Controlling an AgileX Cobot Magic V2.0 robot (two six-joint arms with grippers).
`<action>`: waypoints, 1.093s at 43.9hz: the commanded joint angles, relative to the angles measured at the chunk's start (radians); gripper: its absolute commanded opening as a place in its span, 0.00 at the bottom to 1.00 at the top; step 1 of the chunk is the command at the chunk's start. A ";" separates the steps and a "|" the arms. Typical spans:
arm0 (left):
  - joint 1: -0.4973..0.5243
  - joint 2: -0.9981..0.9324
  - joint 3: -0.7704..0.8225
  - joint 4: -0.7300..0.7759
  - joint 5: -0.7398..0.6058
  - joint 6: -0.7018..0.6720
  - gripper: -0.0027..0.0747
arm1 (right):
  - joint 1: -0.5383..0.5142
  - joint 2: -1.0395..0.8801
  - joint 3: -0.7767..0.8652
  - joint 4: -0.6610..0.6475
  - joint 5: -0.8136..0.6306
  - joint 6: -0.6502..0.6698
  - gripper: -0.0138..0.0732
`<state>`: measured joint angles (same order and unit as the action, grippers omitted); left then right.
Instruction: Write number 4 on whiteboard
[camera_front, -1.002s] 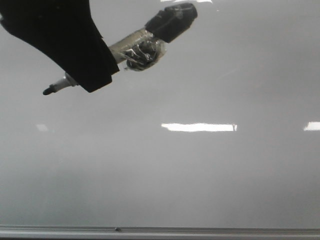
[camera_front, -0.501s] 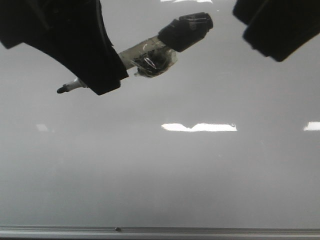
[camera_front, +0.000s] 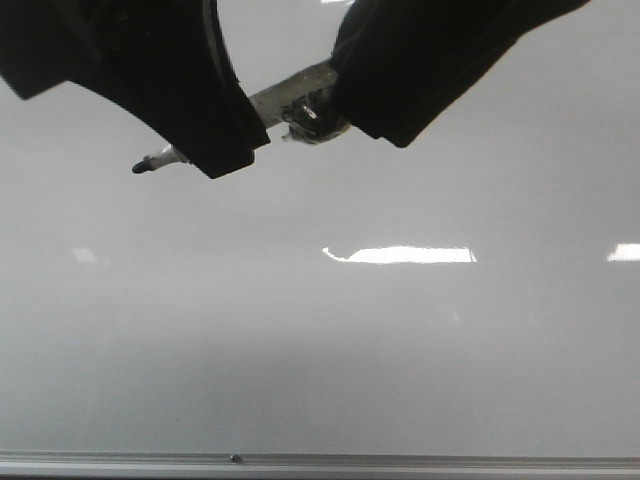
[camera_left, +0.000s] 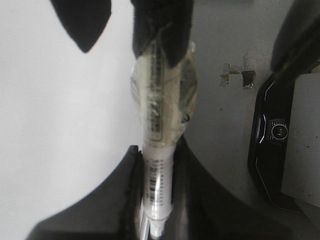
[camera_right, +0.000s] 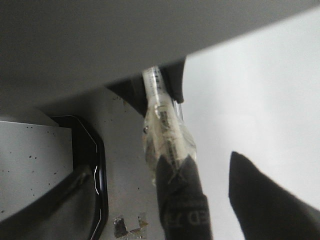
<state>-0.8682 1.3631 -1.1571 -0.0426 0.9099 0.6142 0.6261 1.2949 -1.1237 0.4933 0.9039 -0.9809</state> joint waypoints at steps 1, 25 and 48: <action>-0.008 -0.027 -0.035 -0.012 -0.045 0.007 0.02 | 0.001 -0.021 -0.035 0.037 -0.031 -0.013 0.69; -0.008 -0.027 -0.035 -0.011 -0.059 0.007 0.24 | 0.001 -0.021 -0.035 0.037 -0.025 -0.013 0.09; -0.004 -0.241 -0.040 0.043 0.019 -0.287 0.66 | -0.177 -0.194 -0.060 -0.123 0.143 0.313 0.08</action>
<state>-0.8705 1.1951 -1.1764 0.0000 0.9551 0.3952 0.4931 1.1794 -1.1473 0.4031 1.0315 -0.7800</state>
